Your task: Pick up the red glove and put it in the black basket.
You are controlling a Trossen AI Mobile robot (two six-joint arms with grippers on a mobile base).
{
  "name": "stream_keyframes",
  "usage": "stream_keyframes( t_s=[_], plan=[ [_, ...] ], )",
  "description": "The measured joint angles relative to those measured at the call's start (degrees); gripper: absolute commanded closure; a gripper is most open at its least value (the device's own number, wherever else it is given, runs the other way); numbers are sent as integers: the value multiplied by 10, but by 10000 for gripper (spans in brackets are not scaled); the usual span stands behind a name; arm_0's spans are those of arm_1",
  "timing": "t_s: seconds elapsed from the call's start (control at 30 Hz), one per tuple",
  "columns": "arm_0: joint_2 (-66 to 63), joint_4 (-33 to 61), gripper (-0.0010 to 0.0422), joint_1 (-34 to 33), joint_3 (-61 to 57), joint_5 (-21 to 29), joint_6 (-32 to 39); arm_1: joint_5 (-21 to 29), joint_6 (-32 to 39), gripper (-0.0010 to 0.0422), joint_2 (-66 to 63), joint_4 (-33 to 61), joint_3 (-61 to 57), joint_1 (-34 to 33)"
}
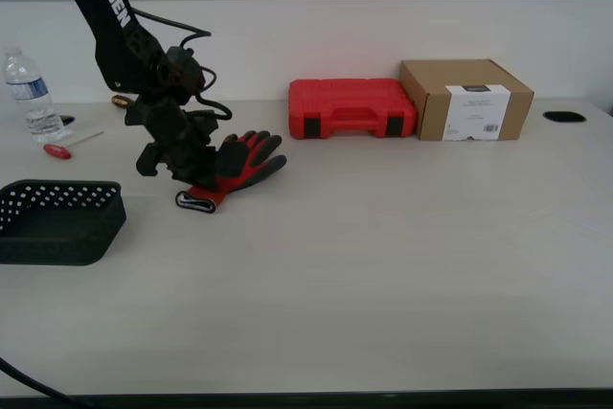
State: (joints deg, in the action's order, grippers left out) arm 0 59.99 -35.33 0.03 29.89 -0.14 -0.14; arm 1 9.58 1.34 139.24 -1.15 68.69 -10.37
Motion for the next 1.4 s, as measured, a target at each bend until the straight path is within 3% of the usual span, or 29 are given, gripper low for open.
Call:
stream_keyframes(
  t_s=[0.2,0.43,0.67,0.8,1.13,1.4],
  plan=[
    [0,0,412,0,0,0,0,-2,1,414,-116,31,-17,-5],
    [0,0,412,0,0,0,0,-40,19,414,-218,105,-45,-20],
    [0,0,412,0,0,0,0,-97,13,413,-289,89,-163,-23],
    [0,0,412,-1,0,0,0,-135,13,413,-407,87,-226,-20],
    [0,2,412,0,0,0,0,-199,17,413,-661,260,-287,33],
    [0,2,412,0,0,0,0,-256,-27,413,-751,257,-401,44]
  ],
)
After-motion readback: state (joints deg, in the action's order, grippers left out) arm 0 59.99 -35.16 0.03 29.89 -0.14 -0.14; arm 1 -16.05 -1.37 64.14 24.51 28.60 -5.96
